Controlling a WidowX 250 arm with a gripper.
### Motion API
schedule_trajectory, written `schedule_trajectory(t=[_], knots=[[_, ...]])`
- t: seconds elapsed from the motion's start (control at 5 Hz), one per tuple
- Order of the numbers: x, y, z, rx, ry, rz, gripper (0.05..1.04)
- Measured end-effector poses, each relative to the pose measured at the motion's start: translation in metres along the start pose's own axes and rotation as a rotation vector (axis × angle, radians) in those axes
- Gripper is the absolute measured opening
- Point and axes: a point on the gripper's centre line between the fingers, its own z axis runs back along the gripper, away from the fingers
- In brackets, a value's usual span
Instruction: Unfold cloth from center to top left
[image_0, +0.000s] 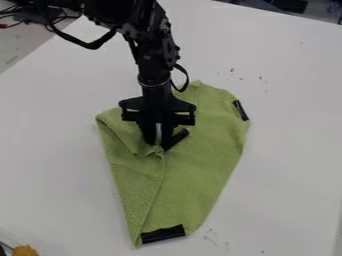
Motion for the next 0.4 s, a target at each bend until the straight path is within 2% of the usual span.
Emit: schedule_trajectory(t=[0.4], knots=[[-0.0065,-0.0011,0.002,0.023,0.029,0.014,0.956]])
